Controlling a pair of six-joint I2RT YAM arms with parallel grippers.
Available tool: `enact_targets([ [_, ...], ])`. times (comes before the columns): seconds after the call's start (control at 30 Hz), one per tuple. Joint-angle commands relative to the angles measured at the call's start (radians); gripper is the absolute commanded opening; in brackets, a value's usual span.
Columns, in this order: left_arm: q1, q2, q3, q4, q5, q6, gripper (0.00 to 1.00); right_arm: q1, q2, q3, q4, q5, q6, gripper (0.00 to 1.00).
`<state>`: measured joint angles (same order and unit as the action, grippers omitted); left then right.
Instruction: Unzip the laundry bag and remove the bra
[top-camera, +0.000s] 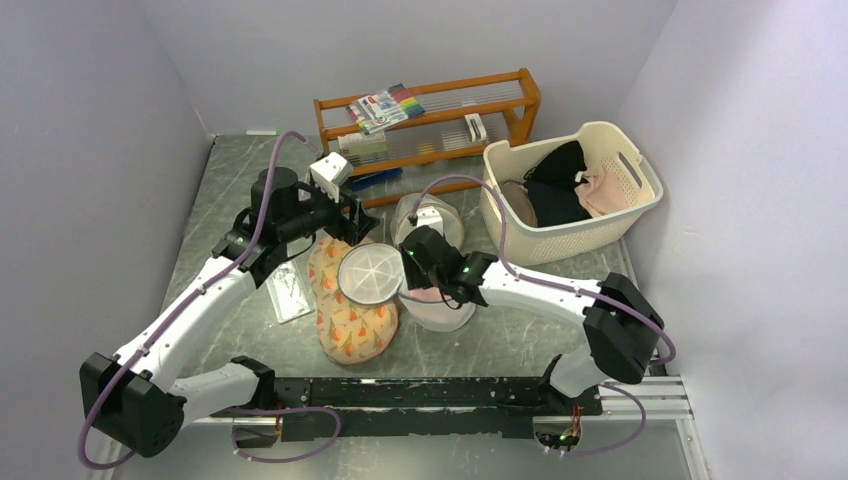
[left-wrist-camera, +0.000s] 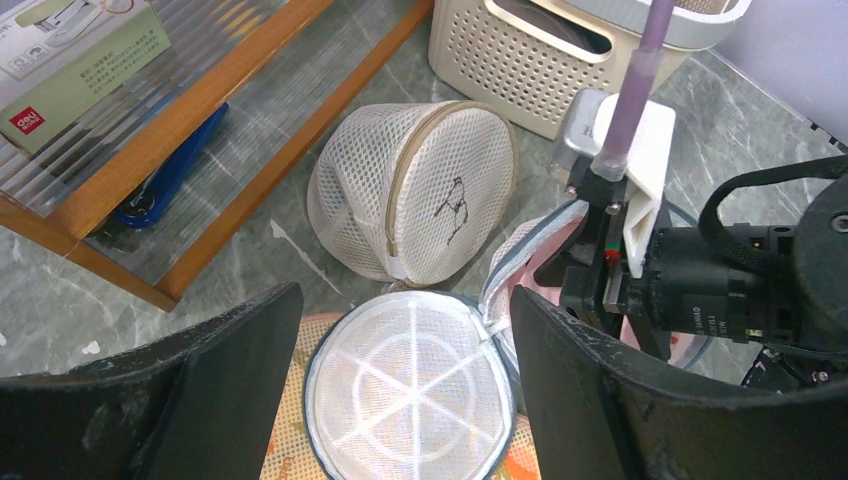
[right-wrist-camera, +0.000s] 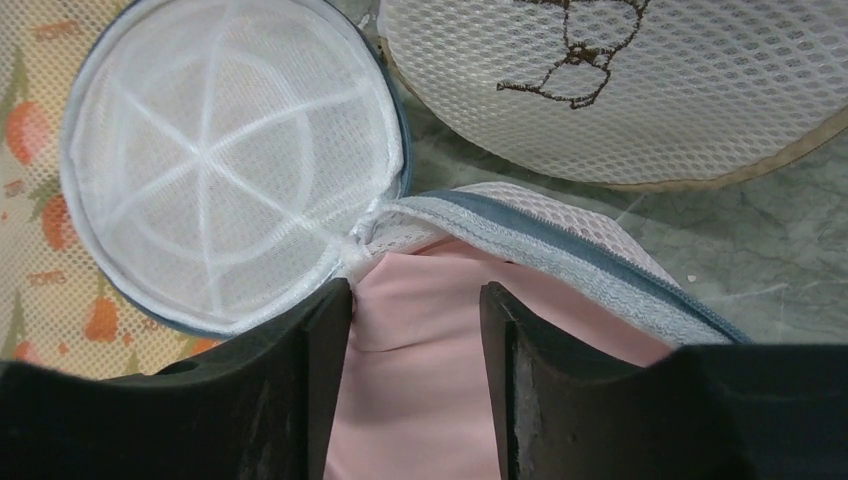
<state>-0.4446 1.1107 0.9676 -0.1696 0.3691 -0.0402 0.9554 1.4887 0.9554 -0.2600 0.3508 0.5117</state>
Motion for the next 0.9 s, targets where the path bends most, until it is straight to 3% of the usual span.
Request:
enact_targets([
  [0.0,0.007,-0.022,0.030,-0.001,0.022,0.010,0.87,0.005,0.016,-0.011,0.024,0.036,-0.002,0.46],
  [0.07,0.007,-0.018,0.027,0.003,0.021,0.008,0.87,0.004,0.017,-0.022,0.037,0.030,-0.005,0.40],
  [0.2,0.007,-0.012,0.033,-0.005,0.025,0.010,0.87,0.004,0.008,-0.020,0.026,0.043,-0.010,0.16],
  [0.33,0.007,-0.014,0.026,0.001,0.012,0.010,0.87,0.003,-0.036,-0.009,0.002,0.055,-0.023,0.05],
  [0.47,0.007,-0.010,0.027,0.001,0.016,0.010,0.87,0.004,-0.099,-0.014,0.004,0.048,-0.050,0.00],
  [0.87,0.007,0.015,0.027,0.003,0.032,0.010,0.86,0.002,-0.259,-0.013,0.037,0.001,-0.063,0.00],
])
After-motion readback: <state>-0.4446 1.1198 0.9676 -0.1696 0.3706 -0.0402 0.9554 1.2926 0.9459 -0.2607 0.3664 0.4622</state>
